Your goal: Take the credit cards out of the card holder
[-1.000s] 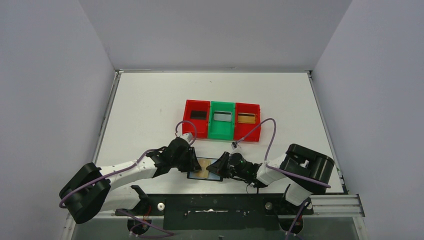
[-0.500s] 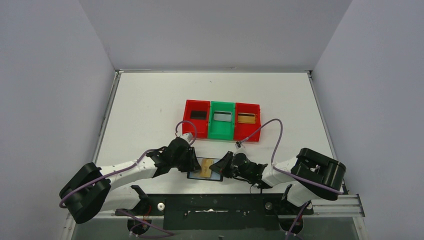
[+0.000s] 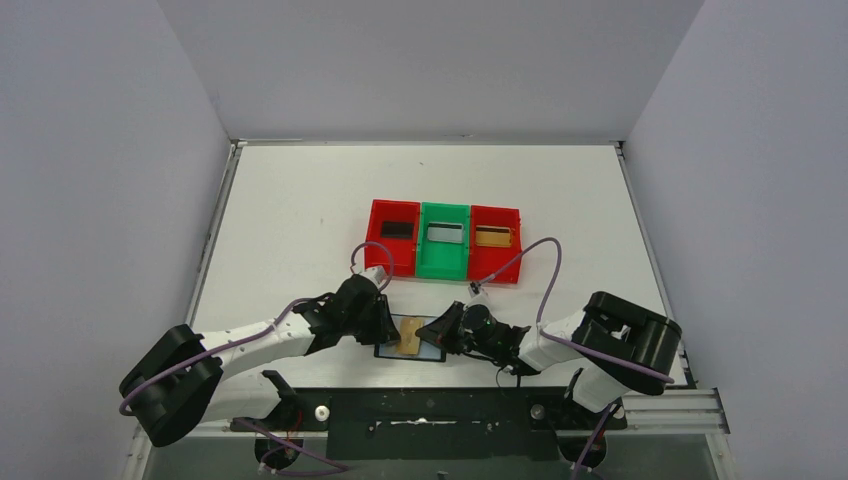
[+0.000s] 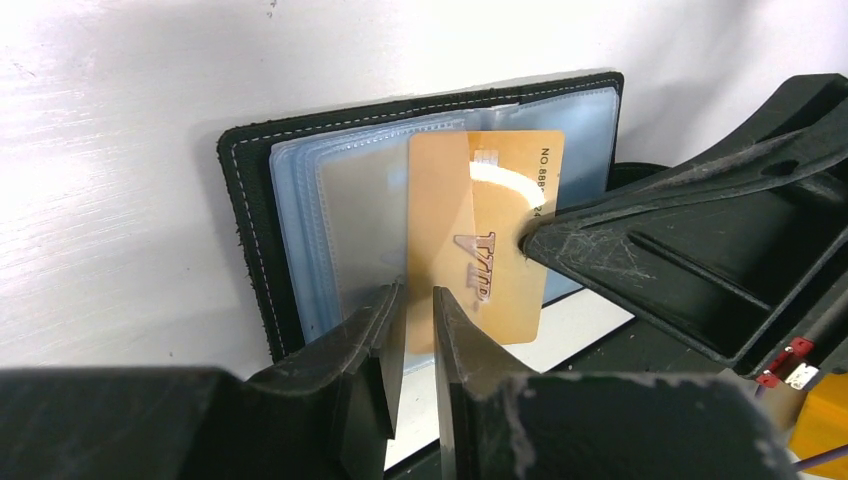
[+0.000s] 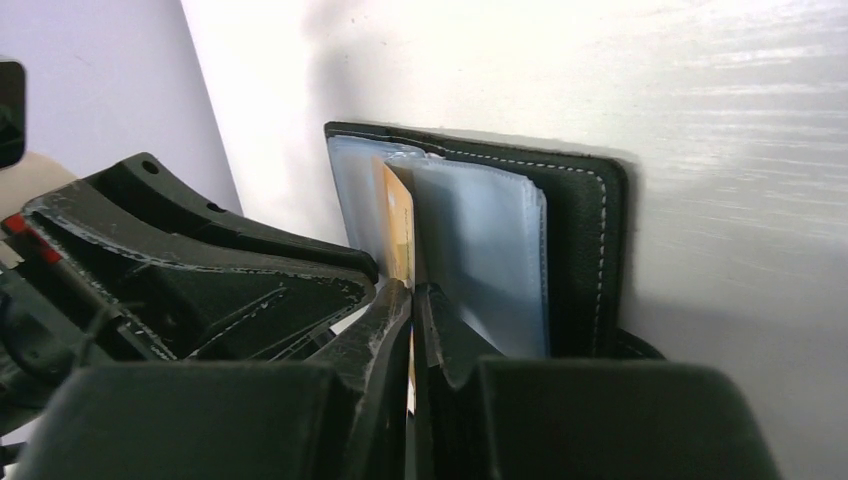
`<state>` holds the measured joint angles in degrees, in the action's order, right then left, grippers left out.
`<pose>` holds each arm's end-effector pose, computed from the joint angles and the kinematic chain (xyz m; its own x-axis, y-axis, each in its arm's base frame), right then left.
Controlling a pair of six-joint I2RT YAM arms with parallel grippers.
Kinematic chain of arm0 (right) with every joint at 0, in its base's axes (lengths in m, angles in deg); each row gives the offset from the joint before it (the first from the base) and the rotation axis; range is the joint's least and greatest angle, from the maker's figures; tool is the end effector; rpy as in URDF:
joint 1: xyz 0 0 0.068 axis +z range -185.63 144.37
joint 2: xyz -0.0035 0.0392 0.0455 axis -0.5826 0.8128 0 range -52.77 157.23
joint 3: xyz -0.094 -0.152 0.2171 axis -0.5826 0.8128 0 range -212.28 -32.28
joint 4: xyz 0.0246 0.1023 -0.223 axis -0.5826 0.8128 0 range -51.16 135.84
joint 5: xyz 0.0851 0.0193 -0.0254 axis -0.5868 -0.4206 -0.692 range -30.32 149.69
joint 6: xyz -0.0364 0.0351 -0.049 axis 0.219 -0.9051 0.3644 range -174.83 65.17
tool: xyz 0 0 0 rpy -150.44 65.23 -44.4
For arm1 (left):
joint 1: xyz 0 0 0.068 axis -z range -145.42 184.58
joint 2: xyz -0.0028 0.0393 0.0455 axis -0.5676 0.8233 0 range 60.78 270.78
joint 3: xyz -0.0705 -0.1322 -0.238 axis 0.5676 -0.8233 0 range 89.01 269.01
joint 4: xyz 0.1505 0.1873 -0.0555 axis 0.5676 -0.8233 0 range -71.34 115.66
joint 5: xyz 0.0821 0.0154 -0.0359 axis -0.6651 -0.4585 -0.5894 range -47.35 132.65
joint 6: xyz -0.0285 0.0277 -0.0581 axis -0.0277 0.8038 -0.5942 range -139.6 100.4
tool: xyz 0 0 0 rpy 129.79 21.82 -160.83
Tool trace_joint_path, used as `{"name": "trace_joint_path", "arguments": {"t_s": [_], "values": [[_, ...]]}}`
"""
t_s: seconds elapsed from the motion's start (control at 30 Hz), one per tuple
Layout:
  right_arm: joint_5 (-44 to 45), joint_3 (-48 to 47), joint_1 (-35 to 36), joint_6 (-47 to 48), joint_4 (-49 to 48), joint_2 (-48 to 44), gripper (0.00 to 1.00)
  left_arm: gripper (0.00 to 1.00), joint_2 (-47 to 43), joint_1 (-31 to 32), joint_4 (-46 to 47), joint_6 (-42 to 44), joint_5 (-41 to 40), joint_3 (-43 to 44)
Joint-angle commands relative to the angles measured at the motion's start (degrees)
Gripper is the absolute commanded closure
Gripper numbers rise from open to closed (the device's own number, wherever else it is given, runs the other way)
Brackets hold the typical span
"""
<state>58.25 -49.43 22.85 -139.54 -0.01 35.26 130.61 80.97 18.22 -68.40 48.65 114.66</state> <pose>0.1314 0.2172 0.1195 -0.8852 0.4607 -0.0650 0.1964 0.4967 0.8454 0.1429 -0.1588 0.1499 -0.9316 -0.1070 -0.3474 0.0969 0.8480 -0.5211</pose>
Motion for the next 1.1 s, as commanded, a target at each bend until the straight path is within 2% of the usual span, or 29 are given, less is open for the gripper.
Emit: {"name": "trace_joint_path", "arguments": {"t_s": [0.0, 0.37, 0.63, 0.73, 0.9, 1.07], "values": [[2.3, 0.3, -0.2, 1.0, -1.8, -1.8, 1.00, 0.82, 0.1, 0.0, -4.3, 1.4, -1.4, 0.0], [6.3, 1.3, 0.2, 5.6, 12.3, -15.9, 1.00, 0.72, -6.1, -0.1, -5.3, 1.0, -3.2, 1.9], [13.0, -6.2, 0.1, 16.4, 30.2, -26.6, 1.00, 0.60, -10.8, -0.2, -8.3, 4.6, -6.1, 6.8], [17.5, -10.1, -0.1, 22.6, 37.0, -29.6, 1.00, 0.55, -13.0, -0.6, -11.9, 7.2, -9.9, 9.7], [27.4, -15.9, -0.2, 36.7, 44.4, -34.8, 1.00, 0.38, -18.3, -3.3, -19.5, 11.4, -19.0, 14.6], [37.0, -20.2, -0.5, 59.5, 43.6, -37.4, 1.00, 0.22, -26.1, -9.5, -21.3, 16.4, -25.3, 16.0]]}}
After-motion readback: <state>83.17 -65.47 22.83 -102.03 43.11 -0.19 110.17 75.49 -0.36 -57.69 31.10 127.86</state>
